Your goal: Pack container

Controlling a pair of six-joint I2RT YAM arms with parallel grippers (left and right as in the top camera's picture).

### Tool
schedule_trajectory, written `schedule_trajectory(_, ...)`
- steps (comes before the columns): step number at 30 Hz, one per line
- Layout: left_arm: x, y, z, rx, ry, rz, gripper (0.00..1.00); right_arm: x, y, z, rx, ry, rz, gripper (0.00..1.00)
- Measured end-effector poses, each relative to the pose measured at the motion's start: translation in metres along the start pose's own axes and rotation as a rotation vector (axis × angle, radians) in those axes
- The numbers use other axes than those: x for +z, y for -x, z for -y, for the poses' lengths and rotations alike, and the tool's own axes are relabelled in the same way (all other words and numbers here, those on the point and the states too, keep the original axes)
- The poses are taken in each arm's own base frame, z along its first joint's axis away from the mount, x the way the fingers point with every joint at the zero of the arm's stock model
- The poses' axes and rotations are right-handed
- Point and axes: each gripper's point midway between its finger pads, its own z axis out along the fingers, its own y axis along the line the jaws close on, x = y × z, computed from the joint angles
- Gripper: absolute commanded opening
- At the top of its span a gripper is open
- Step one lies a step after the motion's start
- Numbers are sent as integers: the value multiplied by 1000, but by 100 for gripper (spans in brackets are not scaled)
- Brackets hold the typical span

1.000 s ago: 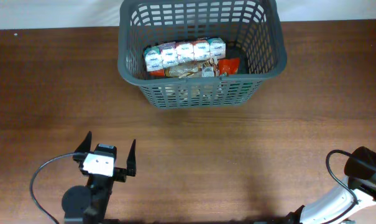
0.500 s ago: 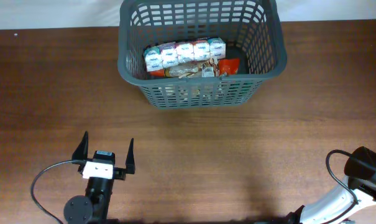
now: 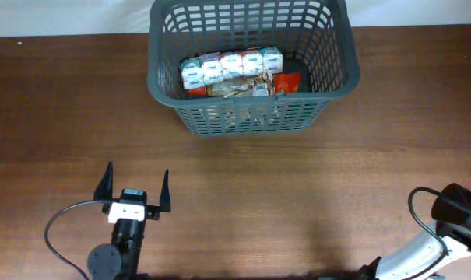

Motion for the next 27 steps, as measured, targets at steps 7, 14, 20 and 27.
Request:
schedule_trajectory(7, -1, -29, 4, -13, -14, -100, 99, 0, 0, 0, 0, 0, 0, 99)
schedule_trajectory(14, -2, -43, 6, -20, -22, -156, 99, 0, 0, 0, 0, 0, 0, 99)
schedule_trajectory(20, -2, -43, 6, -20, -22, -155, 99, 0, 0, 0, 0, 0, 0, 99)
schedule_trajectory(27, -2, -43, 6, -20, -22, -155, 99, 0, 0, 0, 0, 0, 0, 99)
